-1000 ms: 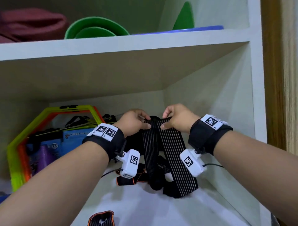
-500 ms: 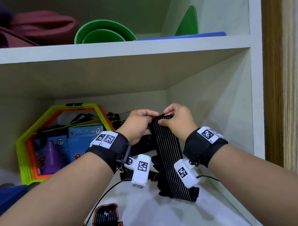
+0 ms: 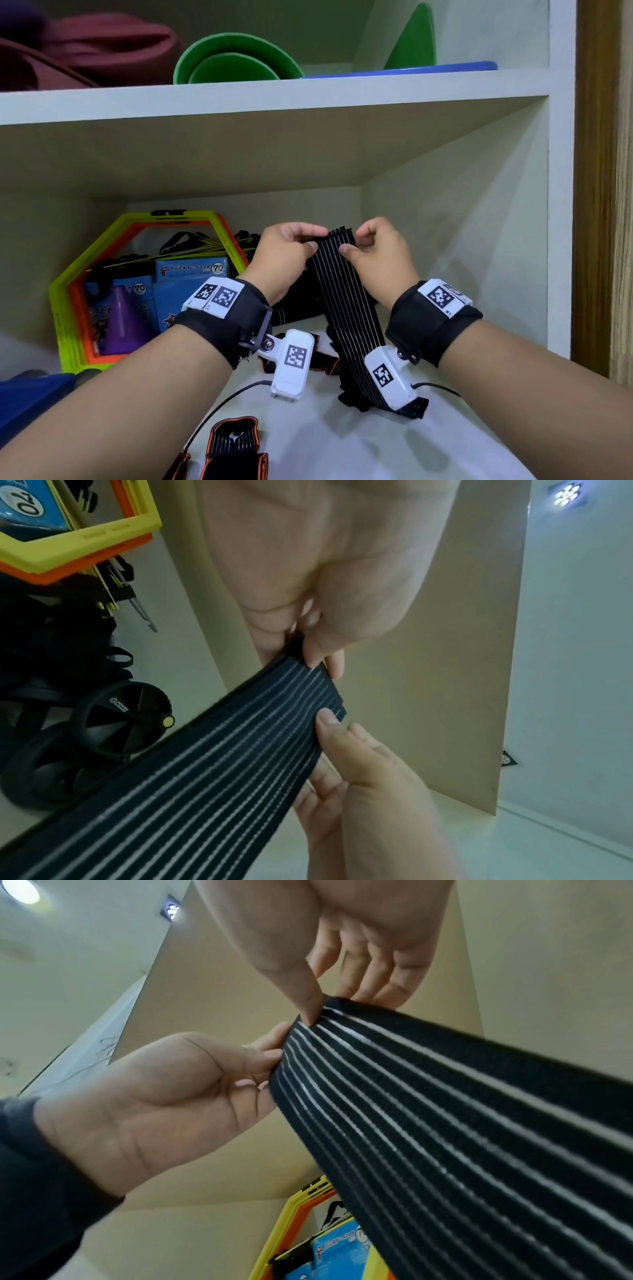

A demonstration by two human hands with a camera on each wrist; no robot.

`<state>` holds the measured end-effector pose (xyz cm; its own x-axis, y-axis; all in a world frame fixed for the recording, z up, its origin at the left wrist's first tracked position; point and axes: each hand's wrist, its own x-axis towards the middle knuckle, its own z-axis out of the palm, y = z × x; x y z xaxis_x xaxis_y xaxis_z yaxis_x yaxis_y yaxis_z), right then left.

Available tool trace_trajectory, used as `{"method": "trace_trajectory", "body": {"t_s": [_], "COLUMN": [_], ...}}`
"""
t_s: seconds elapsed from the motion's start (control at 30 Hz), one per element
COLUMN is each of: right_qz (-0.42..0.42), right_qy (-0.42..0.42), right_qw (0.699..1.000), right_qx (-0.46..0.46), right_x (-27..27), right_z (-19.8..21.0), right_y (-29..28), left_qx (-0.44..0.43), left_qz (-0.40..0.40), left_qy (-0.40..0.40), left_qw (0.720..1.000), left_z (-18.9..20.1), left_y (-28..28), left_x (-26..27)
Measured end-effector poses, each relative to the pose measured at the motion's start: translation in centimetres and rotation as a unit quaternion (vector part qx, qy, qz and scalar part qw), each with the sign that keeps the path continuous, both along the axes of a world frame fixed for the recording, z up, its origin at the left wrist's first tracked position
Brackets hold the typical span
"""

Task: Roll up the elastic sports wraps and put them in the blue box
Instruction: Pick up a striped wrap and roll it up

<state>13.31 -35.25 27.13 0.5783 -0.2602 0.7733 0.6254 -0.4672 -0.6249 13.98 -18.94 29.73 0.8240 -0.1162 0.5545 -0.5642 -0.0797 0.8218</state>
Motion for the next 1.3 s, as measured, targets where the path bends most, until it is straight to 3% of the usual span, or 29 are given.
{"method": "trace_trajectory", "body": {"t_s": [0.13,0.33,0.67,0.83,0.97,1.03,1.17,1.3], "right_qz": [0.038,0.067,0.016,0.086,0.063,0.022,-0.023,0.000], "right_qy": [-0.007,-0.039,-0.090,-0.069,-0.095,-0.112,-0.117,-0.114], "right_qw": [0.999,0.996,0.996,0.992,0.991,0.990,0.989,0.986], "right_qx": [0.038,0.044,0.006,0.062,0.074,0.076,0.093,0.118], "right_x": [0.2,-0.2,-0.8,-1.1,-1.3,-1.3,-1.1,-1.1], "right_z": [-0.5,0.3,-0.6,-1.3,-1.4,-0.8,0.8,1.4], "right_y": [0.1,0.8,1.9,1.7,1.2,0.9,0.5,0.7], "left_qx": [0.053,0.051,-0.009,-0.041,-0.096,-0.050,0.080,0.045], "left_qz": [0.010,-0.003,-0.068,-0.046,-0.011,-0.035,-0.088,-0.088], "left_qy": [-0.020,-0.025,-0.013,-0.015,-0.004,0.009,-0.045,-0.016], "left_qw": [0.998,0.998,0.998,0.998,0.995,0.998,0.992,0.995], "left_z": [-0.4,-0.3,-0.7,-0.8,-1.3,-2.2,-3.2,-2.4], "left_y": [0.5,0.6,-1.0,-0.8,-1.0,-1.1,-2.1,-3.1], "left_x": [-0.2,-0.6,-2.3,-2.5,-2.3,-2.6,-3.7,-3.2]}}
